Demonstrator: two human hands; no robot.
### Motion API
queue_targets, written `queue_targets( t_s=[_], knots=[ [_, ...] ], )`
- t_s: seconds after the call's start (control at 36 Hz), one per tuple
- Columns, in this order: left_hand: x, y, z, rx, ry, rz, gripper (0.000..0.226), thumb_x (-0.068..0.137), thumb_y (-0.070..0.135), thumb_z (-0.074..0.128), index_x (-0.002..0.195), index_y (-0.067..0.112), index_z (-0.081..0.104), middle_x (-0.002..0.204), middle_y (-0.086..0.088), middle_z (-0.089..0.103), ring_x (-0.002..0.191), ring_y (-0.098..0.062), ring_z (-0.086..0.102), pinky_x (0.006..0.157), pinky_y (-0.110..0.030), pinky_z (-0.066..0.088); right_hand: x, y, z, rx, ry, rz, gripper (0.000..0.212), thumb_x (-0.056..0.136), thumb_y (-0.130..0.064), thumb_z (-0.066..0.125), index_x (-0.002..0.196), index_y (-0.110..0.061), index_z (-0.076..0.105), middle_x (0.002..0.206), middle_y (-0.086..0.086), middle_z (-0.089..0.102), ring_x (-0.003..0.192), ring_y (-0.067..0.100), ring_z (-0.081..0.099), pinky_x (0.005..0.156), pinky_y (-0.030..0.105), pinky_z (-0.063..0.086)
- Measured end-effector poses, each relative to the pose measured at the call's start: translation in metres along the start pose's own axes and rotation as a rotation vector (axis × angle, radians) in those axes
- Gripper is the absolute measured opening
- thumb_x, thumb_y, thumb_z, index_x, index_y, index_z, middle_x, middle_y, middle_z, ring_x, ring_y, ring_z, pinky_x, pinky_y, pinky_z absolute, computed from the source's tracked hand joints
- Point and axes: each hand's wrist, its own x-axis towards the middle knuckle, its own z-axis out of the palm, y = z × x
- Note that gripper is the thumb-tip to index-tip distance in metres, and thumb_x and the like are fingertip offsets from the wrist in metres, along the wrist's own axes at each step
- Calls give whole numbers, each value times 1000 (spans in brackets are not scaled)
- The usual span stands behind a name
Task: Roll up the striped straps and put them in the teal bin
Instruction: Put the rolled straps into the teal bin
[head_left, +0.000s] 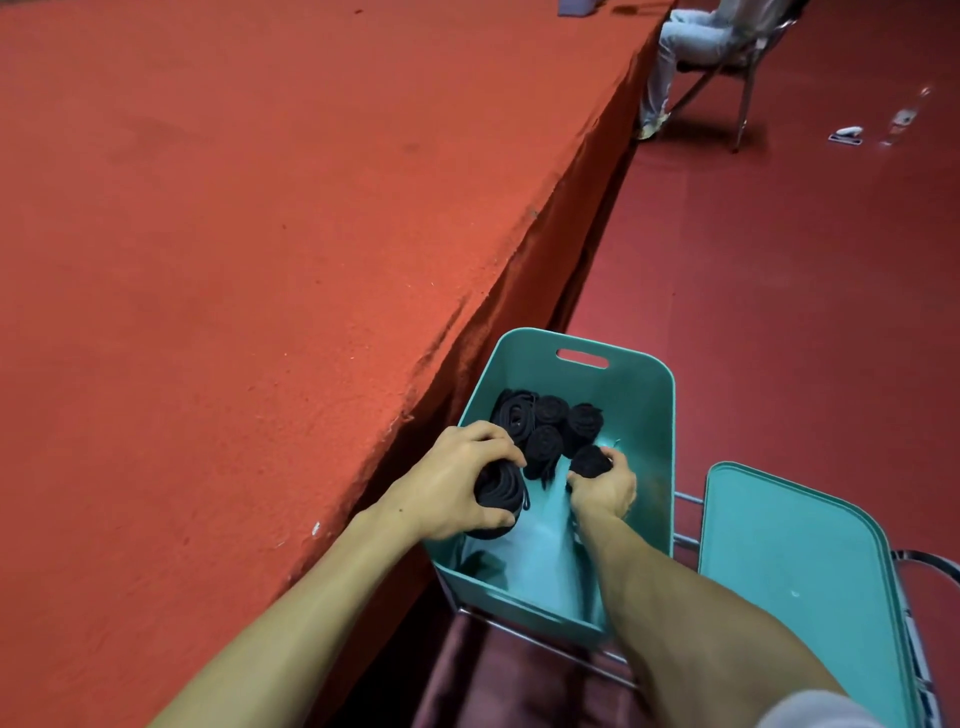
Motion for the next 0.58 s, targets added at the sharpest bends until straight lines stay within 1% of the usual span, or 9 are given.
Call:
queue_targets(
  t_s=[0.06, 0.11, 0.19, 0.33, 0.42, 0.47, 0.58],
  knots=[
    [0, 1, 0, 1, 4, 1, 56, 67, 30, 88, 119, 21, 67, 125, 1, 54, 120, -14, 48, 108, -23, 27, 4, -2, 4, -9, -15, -15, 53, 79, 0, 77, 127, -17, 62, 131, 13, 54, 118, 35, 54, 95, 38, 43],
    [0, 2, -1, 6, 6, 2, 56, 68, 30, 88, 119, 21, 66, 126, 2, 53, 119, -12, 46, 107, -21, 25, 7, -3, 7, 0, -30, -33, 53, 78, 0, 79, 127, -16, 62, 131, 13, 56, 120, 34, 53, 96, 37, 44],
    [-1, 3, -3, 11, 8, -4, 57, 69, 30, 88, 121, 22, 66, 127, 3, 52, 118, -10, 43, 102, -15, 21, 10, -3, 9, 14, -36, -52, 54, 78, -2, 81, 127, -15, 62, 130, 15, 58, 123, 33, 51, 98, 37, 43],
    [-1, 5, -2, 14, -3, -8, 57, 69, 30, 88, 121, 23, 65, 127, 3, 51, 119, -10, 42, 103, -15, 21, 10, 3, 11, -21, -84, -118, 54, 76, -5, 82, 125, -15, 62, 127, 14, 61, 120, 33, 54, 99, 35, 42],
    [-1, 7, -2, 14, -9, -22, 57, 70, 30, 87, 122, 23, 65, 128, 3, 50, 120, -10, 42, 102, -15, 20, 10, 4, 10, -30, -96, -128, 55, 77, -5, 82, 127, -16, 61, 128, 13, 60, 121, 33, 53, 101, 36, 42],
    [-1, 7, -2, 18, -16, -26, 57, 69, 30, 87, 121, 23, 65, 128, 3, 51, 121, -12, 43, 104, -17, 22, 11, 4, 10, -36, -98, -133, 56, 78, -6, 82, 129, -16, 60, 129, 14, 59, 123, 33, 52, 102, 37, 42],
    [-2, 8, -2, 21, -23, -30, 57, 69, 31, 87, 121, 23, 65, 128, 4, 51, 120, -11, 44, 106, -20, 24, 9, 3, 11, -36, -124, -126, 65, 76, -5, 83, 134, -15, 56, 134, 15, 52, 125, 33, 50, 104, 34, 38]
  ],
)
